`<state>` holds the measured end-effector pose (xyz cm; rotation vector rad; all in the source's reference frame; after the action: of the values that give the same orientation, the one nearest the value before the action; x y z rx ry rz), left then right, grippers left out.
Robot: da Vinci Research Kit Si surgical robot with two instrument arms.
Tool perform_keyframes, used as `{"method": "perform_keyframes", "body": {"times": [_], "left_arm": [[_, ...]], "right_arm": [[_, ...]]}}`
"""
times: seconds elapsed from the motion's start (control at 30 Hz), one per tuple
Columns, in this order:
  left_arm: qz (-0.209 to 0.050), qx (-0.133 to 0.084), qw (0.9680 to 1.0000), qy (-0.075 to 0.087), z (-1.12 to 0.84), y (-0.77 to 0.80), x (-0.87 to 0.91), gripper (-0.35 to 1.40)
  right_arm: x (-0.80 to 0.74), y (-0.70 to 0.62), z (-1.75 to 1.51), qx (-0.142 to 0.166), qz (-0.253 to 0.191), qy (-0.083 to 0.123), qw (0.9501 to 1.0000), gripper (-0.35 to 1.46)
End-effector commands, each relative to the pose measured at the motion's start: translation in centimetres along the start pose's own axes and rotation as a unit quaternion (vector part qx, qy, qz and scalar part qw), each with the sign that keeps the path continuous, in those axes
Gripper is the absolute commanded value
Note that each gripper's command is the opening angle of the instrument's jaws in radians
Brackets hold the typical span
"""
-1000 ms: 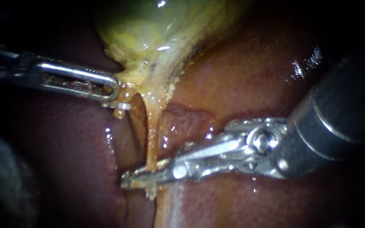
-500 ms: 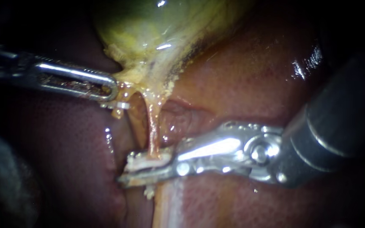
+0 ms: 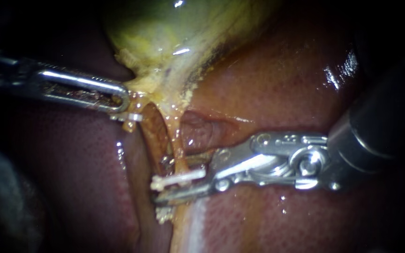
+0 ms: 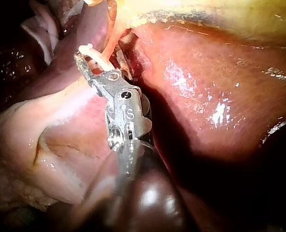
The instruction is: Going back first clip right tube
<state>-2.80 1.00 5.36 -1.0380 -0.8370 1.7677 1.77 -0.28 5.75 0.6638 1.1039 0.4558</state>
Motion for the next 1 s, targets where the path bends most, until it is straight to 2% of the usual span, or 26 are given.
{"method": "perform_keyframes", "body": {"times": [0.03,0.2,0.4,0.63,0.8,1.0], "left_arm": [[0.0,0.0,1.0,0.0,0.0,0.0,0.0,-0.35],[0.0,0.0,1.0,0.0,-0.01,-0.01,0.0,-0.35],[0.0,0.0,1.0,0.0,-0.01,-0.01,-0.01,-0.35],[0.001,-0.001,1.0,-0.001,-0.02,-0.01,-0.01,-0.35],[0.001,-0.001,1.0,-0.001,-0.03,-0.01,-0.01,-0.35],[0.001,-0.001,1.0,-0.001,-0.02,-0.03,-0.01,-0.35]], "right_arm": [[0.01,0.0,-0.04,-0.002,-0.008,0.001,1.0,0.5],[0.05,-0.04,-0.33,-0.008,-0.057,0.008,0.9983,0.5],[0.19,-0.07,-0.92,-0.022,-0.11,0.012,0.9936,0.5],[0.29,-0.04,-1.39,-0.037,-0.165,-0.03,0.9852,0.5],[0.24,-0.04,-1.53,-0.038,-0.18,-0.031,0.9825,0.5],[0.23,-0.05,-1.57,-0.037,-0.183,-0.031,0.9819,0.5]]}}
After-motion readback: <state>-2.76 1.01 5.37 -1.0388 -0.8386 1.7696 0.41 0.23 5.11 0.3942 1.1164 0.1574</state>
